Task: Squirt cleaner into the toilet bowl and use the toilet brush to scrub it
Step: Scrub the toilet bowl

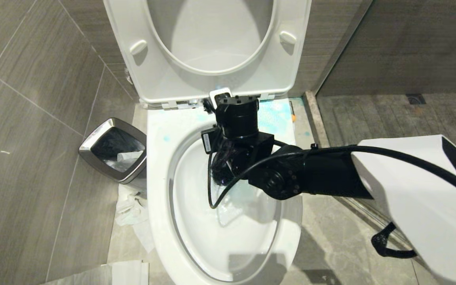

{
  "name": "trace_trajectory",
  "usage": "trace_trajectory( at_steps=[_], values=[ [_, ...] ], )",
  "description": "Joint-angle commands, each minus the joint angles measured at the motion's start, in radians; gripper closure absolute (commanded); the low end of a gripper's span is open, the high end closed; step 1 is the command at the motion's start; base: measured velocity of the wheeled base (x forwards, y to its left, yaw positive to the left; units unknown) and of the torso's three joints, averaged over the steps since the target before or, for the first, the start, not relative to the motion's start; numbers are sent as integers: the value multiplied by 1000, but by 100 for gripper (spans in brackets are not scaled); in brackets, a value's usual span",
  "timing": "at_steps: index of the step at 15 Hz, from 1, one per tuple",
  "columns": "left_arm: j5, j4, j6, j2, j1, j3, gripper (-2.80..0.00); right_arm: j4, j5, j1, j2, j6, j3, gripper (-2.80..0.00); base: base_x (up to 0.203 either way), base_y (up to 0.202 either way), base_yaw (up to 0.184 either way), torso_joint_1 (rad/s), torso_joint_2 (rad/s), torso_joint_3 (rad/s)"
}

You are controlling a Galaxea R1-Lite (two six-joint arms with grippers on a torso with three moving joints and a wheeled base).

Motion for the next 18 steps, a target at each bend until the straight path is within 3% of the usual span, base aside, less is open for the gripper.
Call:
trace_trajectory(
  at_steps=[1, 8, 14, 18],
  values=[
    [0, 0, 0, 1, 0, 0, 0, -2, -4, -3, 61, -1, -23, 0, 0, 0, 0, 0, 0, 0],
    [0, 0, 0, 1, 0, 0, 0, 8, -27, 17, -62, -7, -1, 0, 0, 0, 0, 0, 0, 0],
    [0, 0, 2, 1, 0, 0, 0, 1, -48, 26, -216, -1, 143, 0, 0, 0, 0, 0, 0, 0],
    [0, 0, 0, 1, 0, 0, 0, 1, -48, 27, -191, -7, 108, 0, 0, 0, 0, 0, 0, 0]
  ],
)
